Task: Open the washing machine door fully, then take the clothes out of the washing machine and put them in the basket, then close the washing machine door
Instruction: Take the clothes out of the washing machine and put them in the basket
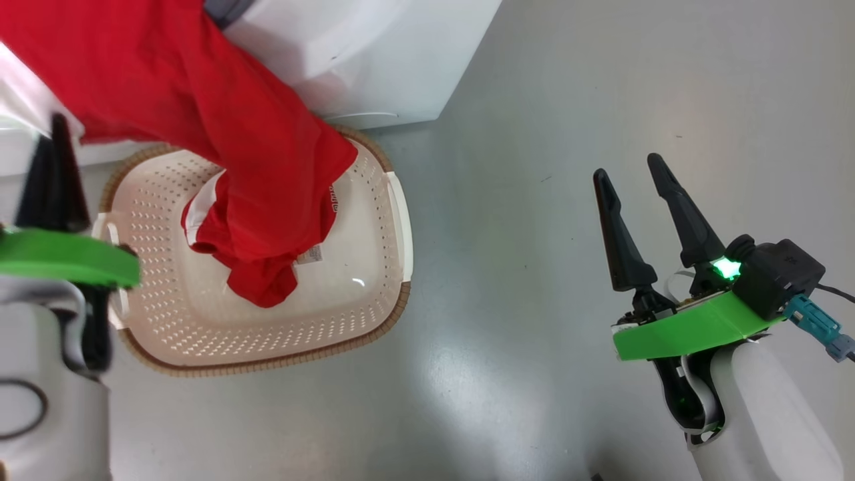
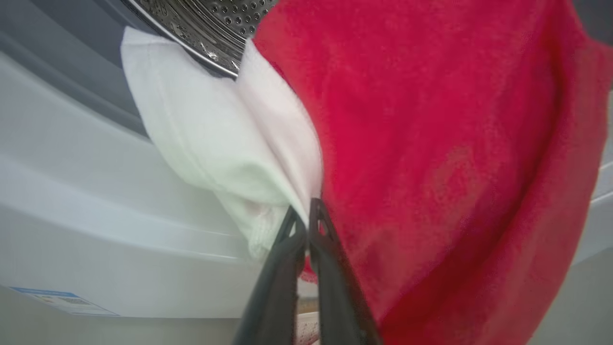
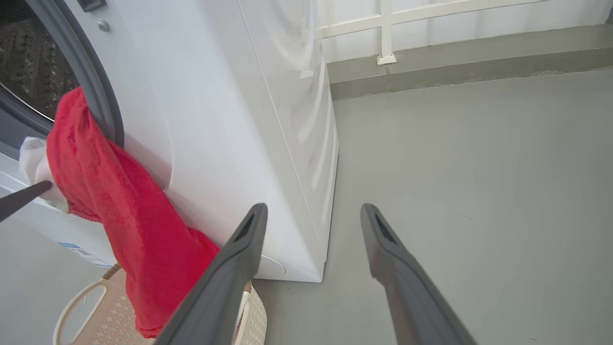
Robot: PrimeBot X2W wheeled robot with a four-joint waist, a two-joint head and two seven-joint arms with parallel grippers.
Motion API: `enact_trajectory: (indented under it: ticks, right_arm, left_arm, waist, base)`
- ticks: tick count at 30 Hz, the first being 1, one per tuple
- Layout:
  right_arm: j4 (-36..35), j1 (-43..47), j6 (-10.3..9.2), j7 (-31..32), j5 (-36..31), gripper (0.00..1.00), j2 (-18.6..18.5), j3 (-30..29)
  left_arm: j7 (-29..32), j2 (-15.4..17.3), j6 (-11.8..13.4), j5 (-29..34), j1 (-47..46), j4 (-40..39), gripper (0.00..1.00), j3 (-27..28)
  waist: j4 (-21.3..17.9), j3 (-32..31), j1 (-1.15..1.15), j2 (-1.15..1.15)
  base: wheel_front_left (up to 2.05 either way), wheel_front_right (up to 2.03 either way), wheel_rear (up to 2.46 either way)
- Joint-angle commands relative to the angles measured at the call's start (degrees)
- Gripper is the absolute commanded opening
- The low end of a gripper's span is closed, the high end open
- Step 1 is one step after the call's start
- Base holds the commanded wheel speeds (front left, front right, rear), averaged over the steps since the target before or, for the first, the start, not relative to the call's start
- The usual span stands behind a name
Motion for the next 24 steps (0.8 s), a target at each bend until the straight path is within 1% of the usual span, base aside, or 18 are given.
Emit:
enact_trajectory:
  ticks: [1,7,10,17,24]
  right_arm:
    - [-1.3,1.4,0.28,-0.4,-0.4,1.00,0.1,0.9]
    - [-1.2,1.5,0.28,-0.4,-0.8,1.00,0.1,0.4]
    - [-1.2,1.4,0.28,-0.4,-0.8,1.00,0.1,0.4]
    - [-1.1,1.3,0.28,-0.4,-0.7,1.00,0.1,0.8]
    - [-1.2,1.2,0.28,-0.4,-0.5,1.00,0.1,1.0]
  left_arm:
    - [-0.2,1.7,-0.3,-0.1,3.0,-2.2,0.00,0.8]
    - [-0.2,-1.0,-0.3,0.4,8.6,-6.3,0.00,-1.4]
    - [-0.2,-2.1,-0.3,0.5,10.4,-6.3,0.00,-2.5]
    - [-0.2,-3.5,-0.3,0.8,12.8,-3.3,0.00,-6.4]
    - [-0.2,-3.6,-0.3,-0.1,12.4,2.2,0.00,-9.8]
  waist:
    - [0.2,-0.1,0.00,0.00]
    - [0.9,-0.3,0.00,0.00]
    - [1.1,-0.3,0.00,0.00]
    - [0.8,-0.1,0.00,0.00]
    - [0.3,0.7,0.00,0.00]
  base:
    - [0.00,0.00,0.00]
    - [0.00,0.00,0.00]
    - [0.00,0.00,0.00]
    - [0.00,0.00,0.00]
    - [0.00,0.00,0.00]
